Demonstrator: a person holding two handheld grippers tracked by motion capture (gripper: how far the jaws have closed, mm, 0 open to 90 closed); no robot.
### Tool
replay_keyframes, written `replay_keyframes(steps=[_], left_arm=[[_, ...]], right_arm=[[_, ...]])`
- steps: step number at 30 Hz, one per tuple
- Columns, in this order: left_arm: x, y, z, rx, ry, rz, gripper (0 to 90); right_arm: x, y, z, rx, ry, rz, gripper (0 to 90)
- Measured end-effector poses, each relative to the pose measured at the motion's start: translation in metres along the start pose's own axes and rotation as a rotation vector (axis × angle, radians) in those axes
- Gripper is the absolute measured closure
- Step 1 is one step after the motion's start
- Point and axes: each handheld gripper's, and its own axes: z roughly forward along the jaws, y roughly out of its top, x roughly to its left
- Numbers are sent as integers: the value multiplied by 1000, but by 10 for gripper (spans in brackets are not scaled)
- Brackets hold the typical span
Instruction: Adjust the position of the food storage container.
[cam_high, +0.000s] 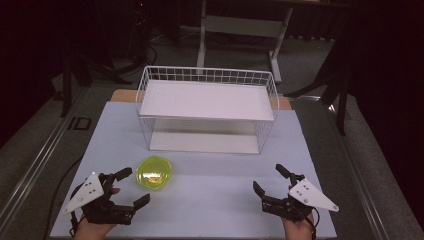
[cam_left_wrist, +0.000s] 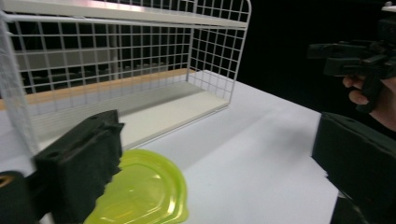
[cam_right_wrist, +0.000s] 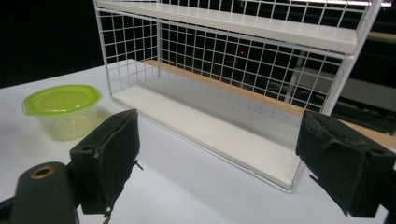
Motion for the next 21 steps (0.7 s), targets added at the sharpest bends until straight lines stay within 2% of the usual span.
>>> replay_keyframes(steps=[2,3,4,6,7,9,11,12,13,15,18,20,21], left_arm=[[3,2,-1,-5,0,-4,65],[5,3,-1,-3,5,-8,65],[8,3,-2,-3,0,-9,66],[12,3,-1,22,15,14,86],[15,2,-1,33,17,27,101],[20,0,-2,48,27,41,125],[24,-2,-3,60,28,41,156],[29,-5,-3,76,37,46,164],[29,-5,-3,76,37,46,199],[39,-12,-4,116,53,46,301],[47,-17,-5,139,64,22,470],[50,-19,-6,150,72,25,546],[58,-22,-6,195,102,29,585]], right_arm=[[1,2,1,-6,4,-7,135],[0,3,1,-15,19,7,134],[-1,4,2,-16,47,35,134],[-4,5,4,-14,43,94,162],[-5,5,4,-15,60,103,163],[-4,5,4,-8,67,58,164],[-2,5,4,-4,68,41,173],[1,5,3,-7,78,23,224],[1,5,3,-6,81,20,225],[3,5,4,-5,84,17,244],[3,6,4,-11,96,20,274],[3,7,4,-14,91,19,274],[4,9,2,-16,69,16,283]])
